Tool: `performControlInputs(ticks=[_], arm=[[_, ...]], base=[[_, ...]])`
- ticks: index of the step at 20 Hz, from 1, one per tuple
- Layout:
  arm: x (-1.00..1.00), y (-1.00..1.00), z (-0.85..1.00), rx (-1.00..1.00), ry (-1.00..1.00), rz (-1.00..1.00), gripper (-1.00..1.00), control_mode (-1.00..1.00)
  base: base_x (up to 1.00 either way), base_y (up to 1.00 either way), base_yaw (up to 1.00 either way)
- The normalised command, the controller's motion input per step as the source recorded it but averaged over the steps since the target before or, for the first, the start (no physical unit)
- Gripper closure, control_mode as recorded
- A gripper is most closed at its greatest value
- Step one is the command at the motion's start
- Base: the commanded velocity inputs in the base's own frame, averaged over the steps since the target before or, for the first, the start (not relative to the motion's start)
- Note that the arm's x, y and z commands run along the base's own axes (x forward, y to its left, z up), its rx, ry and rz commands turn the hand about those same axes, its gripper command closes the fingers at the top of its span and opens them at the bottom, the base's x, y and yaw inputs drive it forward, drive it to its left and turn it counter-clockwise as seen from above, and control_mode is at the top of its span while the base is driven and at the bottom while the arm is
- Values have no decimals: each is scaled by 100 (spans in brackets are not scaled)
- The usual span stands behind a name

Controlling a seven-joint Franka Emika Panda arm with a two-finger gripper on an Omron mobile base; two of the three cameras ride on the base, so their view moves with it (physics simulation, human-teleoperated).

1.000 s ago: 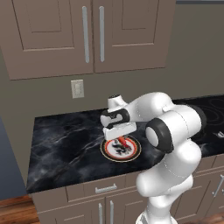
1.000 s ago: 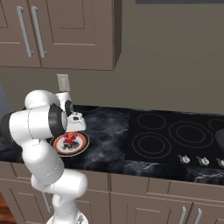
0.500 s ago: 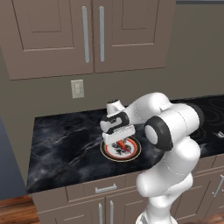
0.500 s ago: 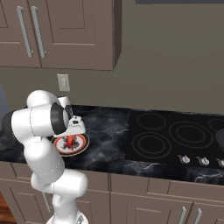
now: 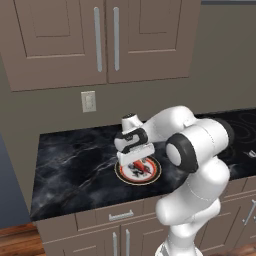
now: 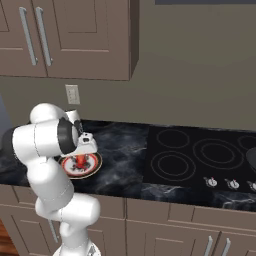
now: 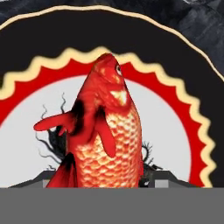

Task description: Place the fish on the plate and place the broccoli on the same plate.

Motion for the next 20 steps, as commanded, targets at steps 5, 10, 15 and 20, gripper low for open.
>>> performControlInputs(ticks=[5, 10, 15, 20], arm=[[-45, 0, 12, 0, -8, 0, -100, -100], [-42, -2, 49, 3, -15, 0, -100, -100], [-22, -36, 47, 5, -10, -7, -100, -100], [-18, -69, 57, 11, -2, -10, -100, -100]], base=[[0, 0, 0], [0, 0, 0], [0, 0, 0], [0, 0, 0]])
